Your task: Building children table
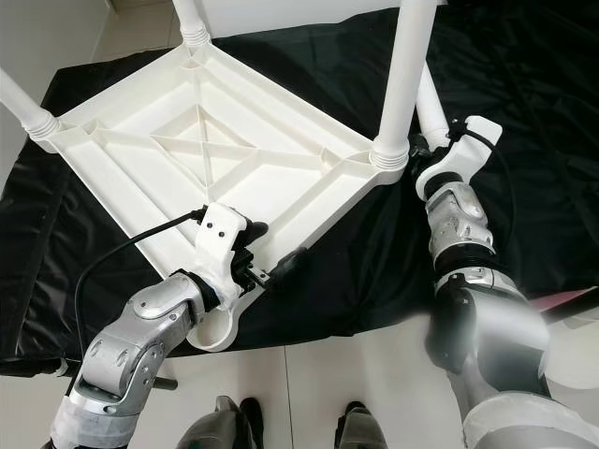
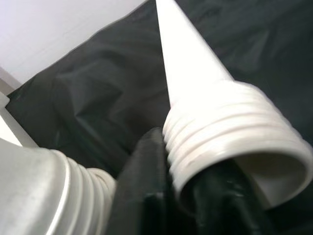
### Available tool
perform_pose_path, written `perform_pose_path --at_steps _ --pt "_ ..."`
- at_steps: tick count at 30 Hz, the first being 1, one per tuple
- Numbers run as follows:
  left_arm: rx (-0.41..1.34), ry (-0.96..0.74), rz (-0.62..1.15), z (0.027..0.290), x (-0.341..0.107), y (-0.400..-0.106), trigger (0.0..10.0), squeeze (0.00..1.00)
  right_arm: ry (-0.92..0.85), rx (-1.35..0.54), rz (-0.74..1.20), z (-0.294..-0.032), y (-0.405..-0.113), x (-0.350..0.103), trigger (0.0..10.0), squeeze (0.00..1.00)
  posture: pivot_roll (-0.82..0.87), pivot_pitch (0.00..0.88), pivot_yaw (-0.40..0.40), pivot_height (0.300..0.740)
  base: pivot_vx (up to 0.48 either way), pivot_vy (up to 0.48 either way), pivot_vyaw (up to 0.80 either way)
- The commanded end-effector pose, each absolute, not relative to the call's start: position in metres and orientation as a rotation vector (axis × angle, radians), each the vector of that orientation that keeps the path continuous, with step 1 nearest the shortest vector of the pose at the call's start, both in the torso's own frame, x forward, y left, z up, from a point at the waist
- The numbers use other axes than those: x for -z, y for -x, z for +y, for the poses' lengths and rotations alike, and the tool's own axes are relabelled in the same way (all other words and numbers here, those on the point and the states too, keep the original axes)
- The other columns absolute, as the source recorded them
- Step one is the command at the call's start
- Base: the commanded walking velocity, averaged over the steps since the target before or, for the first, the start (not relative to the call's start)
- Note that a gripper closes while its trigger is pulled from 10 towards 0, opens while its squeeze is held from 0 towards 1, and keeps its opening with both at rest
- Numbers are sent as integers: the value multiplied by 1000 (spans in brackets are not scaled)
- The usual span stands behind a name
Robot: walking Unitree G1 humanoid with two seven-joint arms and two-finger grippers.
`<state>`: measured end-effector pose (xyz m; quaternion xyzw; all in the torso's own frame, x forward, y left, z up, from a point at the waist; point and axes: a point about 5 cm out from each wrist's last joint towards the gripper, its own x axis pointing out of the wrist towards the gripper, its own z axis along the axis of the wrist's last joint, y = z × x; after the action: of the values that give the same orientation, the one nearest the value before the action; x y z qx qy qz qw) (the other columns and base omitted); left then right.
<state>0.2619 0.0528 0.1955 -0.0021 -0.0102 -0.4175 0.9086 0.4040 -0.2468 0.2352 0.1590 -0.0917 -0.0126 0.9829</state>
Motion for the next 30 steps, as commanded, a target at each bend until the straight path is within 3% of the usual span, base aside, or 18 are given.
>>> perform_pose_path --at_steps 1,4,5,6,7,11,12,13,14,19,20,21,22,30 --pt "773 -12 -16 59 -196 -264 10000 0 -340 27 -140 -243 -405 -227 0 0 88 239 142 740 0 0 0" --pt "772 -14 -17 59 -196 -264 10000 0 -324 29 -136 -242 -405 -225 0 0 88 239 142 740 0 0 0" --pt "770 -14 -17 60 -196 -264 10000 0 -283 28 -154 -241 -404 -223 4353 0 88 239 141 740 0 0 0" --pt "770 -14 -17 60 -196 -264 10000 0 -283 28 -154 -241 -404 -223 4353 0 88 239 141 740 0 0 0" --pt "767 -16 -17 60 -196 -264 10000 0 -238 26 -177 -238 -402 -221 10000 0 88 235 140 740 0 0 0" --pt "756 -8 -18 62 -196 -266 10000 0 -167 19 -203 -233 -398 -211 10000 0 86 230 139 740 0 0 0" --pt "753 -4 -20 62 -197 -266 10000 0 -178 7 -224 -232 -396 -210 7765 0 80 225 135 740 0 0 0" --pt "753 -4 -20 62 -197 -266 10000 0 -178 7 -224 -232 -396 -210 7765 0 80 225 135 740 0 0 0" --pt "749 -2 -24 63 -197 -268 10000 0 -168 8 -250 -231 -394 -209 0 0 74 221 130 740 0 0 0" --pt "742 10 -30 63 -198 -271 10000 0 -179 -2 -294 -227 -390 -208 0 0 61 208 122 740 0 0 0" --pt "741 13 -37 63 -199 -272 10000 0 -159 -1 -317 -226 -388 -210 3216 0 58 195 120 740 0 0 0" --pt "741 13 -37 63 -199 -272 10000 0 -159 -1 -317 -226 -388 -210 3216 0 58 195 120 740 0 0 0" --pt "736 20 -47 64 -202 -274 10000 0 -141 10 -346 -226 -386 -213 10000 0 59 183 115 740 0 0 0" --pt "708 23 -90 72 -211 -281 10000 0 -13 12 -501 -211 -370 -229 10000 0 44 124 78 740 0 0 0"
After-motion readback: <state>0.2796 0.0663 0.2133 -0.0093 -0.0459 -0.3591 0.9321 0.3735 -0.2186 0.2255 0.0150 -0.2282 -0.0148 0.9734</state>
